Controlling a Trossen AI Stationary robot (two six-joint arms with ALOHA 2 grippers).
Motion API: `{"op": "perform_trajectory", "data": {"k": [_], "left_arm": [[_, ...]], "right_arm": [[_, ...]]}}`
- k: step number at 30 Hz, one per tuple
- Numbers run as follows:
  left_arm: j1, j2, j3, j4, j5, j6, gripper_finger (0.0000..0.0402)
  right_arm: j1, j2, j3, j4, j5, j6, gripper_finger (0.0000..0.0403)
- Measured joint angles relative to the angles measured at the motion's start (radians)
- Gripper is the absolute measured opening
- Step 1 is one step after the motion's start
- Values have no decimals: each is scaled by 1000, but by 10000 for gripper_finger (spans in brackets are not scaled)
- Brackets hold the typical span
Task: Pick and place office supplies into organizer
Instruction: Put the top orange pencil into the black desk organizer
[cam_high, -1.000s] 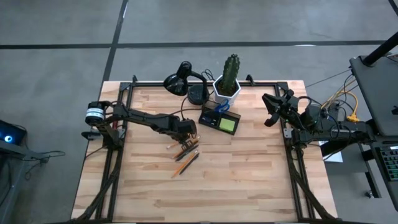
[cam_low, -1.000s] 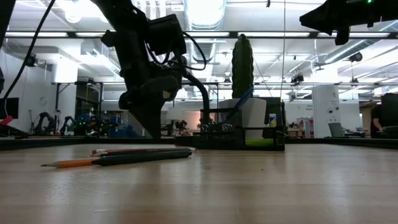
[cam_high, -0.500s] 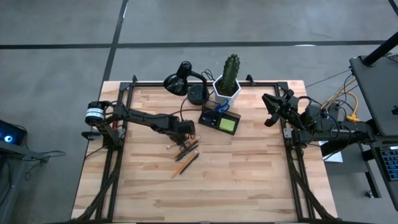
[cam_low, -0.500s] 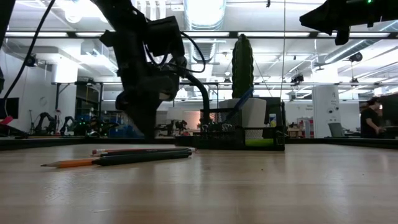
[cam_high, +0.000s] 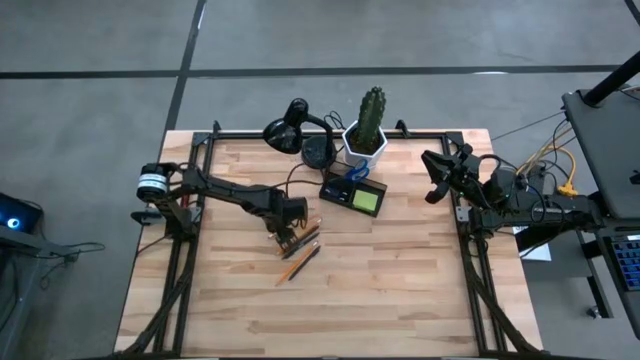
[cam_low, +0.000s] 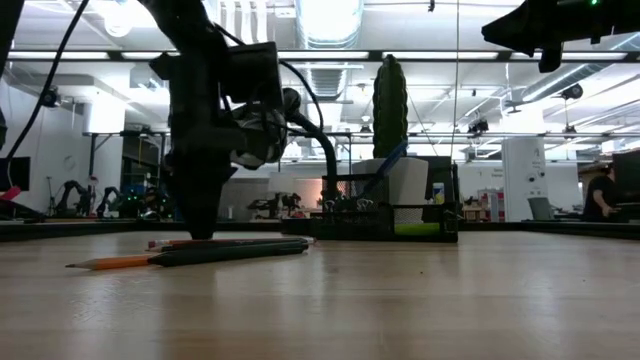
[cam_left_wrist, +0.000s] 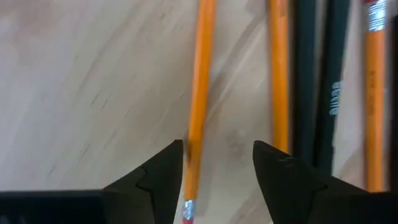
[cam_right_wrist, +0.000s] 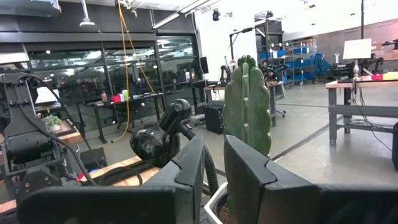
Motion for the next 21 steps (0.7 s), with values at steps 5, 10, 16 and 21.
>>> {"op": "perform_trajectory", "data": {"k": [5, 10, 16, 21], "left_arm": [[0, 8, -1, -2, -6, -1, 180], [0, 14, -6, 1, -29, 0, 180], [0, 11, -22, 8, -31, 0, 179], [-2, 11, -36, 11, -58, 0, 159]], "right_arm": [[0, 0, 0, 0, 0, -2, 53], [0, 0, 0, 0, 0, -3, 53], [0, 0, 0, -1, 0, -4, 53], [0, 0, 0, -1, 0, -3, 53]]}}
